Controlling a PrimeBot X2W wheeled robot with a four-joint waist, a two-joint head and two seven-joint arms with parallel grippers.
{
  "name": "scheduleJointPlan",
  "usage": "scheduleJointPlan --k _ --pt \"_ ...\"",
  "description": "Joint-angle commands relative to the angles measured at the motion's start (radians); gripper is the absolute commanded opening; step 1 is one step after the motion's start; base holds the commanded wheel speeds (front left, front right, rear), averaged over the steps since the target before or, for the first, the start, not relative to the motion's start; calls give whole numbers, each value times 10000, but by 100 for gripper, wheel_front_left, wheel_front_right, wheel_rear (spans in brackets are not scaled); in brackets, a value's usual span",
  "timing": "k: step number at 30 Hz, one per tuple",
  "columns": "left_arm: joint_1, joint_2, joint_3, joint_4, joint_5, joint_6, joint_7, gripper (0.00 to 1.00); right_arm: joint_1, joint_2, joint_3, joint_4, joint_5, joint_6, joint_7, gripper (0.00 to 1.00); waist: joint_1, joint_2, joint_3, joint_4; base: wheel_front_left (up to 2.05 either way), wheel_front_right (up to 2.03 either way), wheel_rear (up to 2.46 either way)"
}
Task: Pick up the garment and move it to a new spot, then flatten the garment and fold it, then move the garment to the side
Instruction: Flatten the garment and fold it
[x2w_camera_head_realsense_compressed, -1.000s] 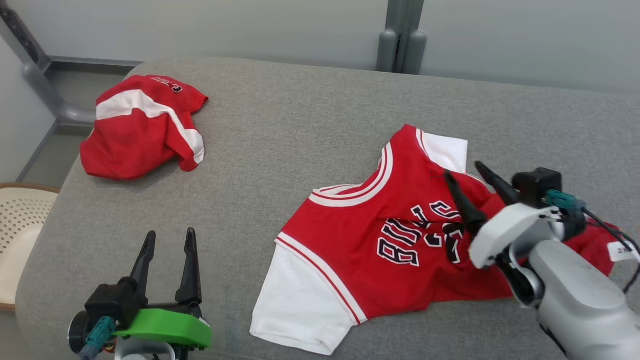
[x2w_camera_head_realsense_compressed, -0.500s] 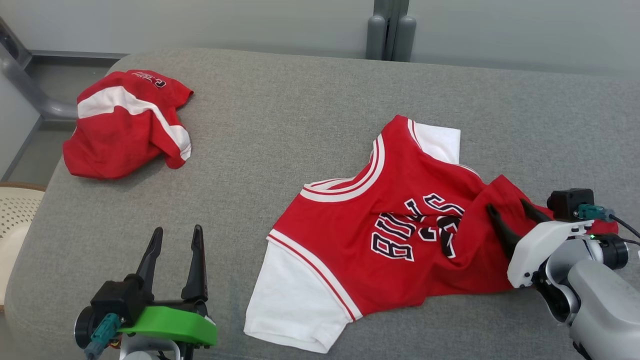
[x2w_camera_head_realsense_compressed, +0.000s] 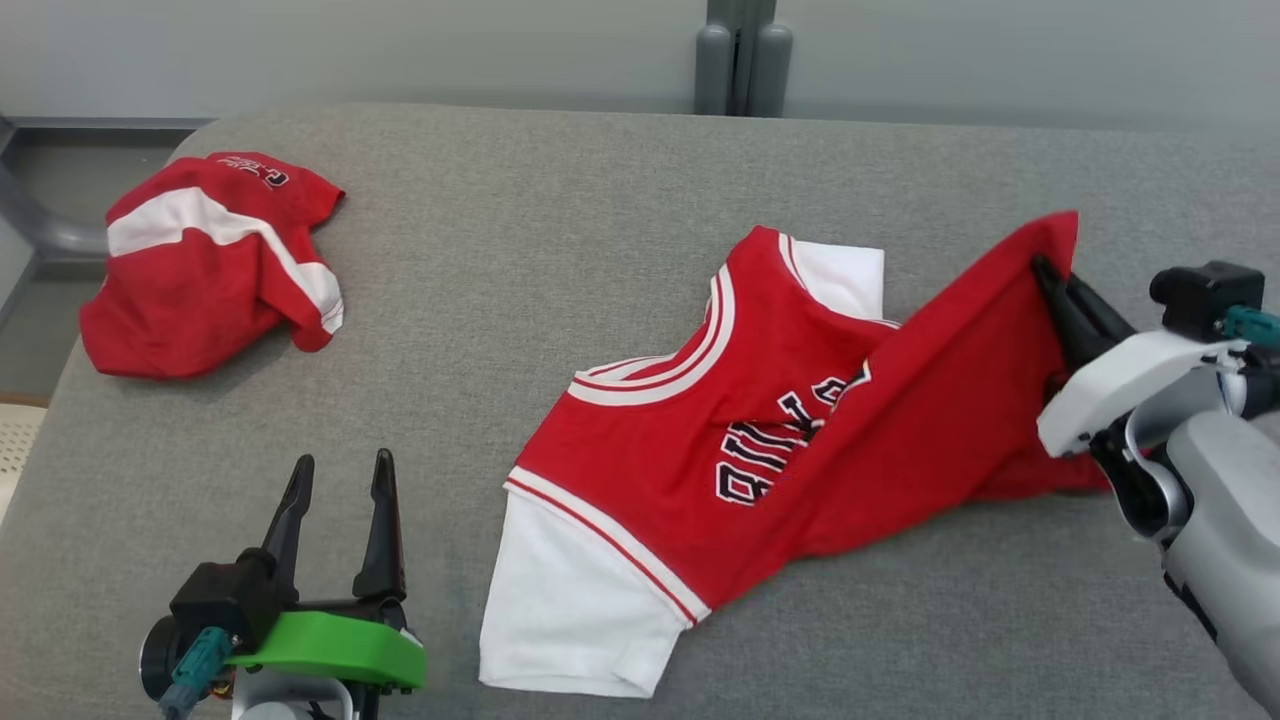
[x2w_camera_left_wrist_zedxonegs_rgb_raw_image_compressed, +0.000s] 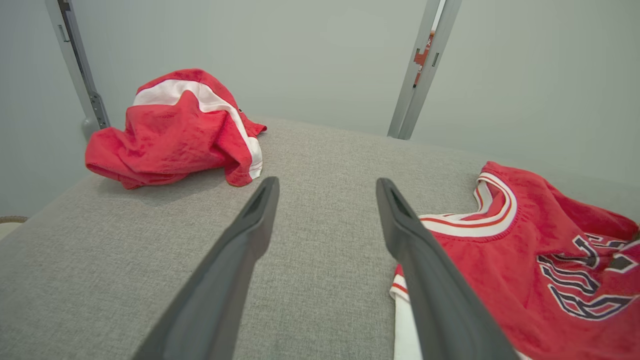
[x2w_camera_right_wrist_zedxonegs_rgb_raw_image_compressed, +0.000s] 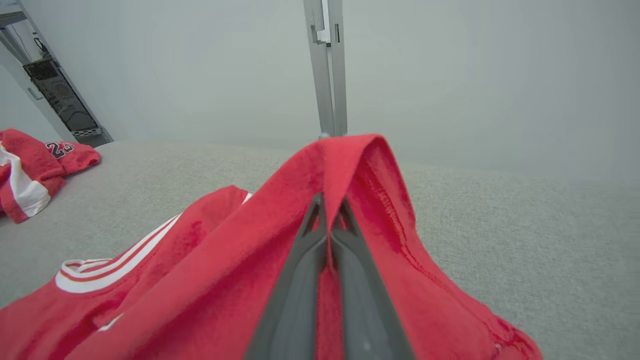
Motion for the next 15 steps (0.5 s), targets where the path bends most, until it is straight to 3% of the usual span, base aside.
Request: scheduleJointPlan --k 1,7,15 --pt "-136 20 31 -31 -11 -7 -1 100 -255 -36 -60 -109 -161 -7 -140 0 0 -1 25 -243 0 0 0" --pt "-174 20 96 -44 54 -25 -3 100 -814 81 -522 -673 -627 -7 -375 0 0 -1 56 -625 0 0 0" --pt "-97 20 99 12 0 -29 -3 100 525 23 -646 -1010 -564 -7 -349 0 0 -1 26 -1072 0 0 0"
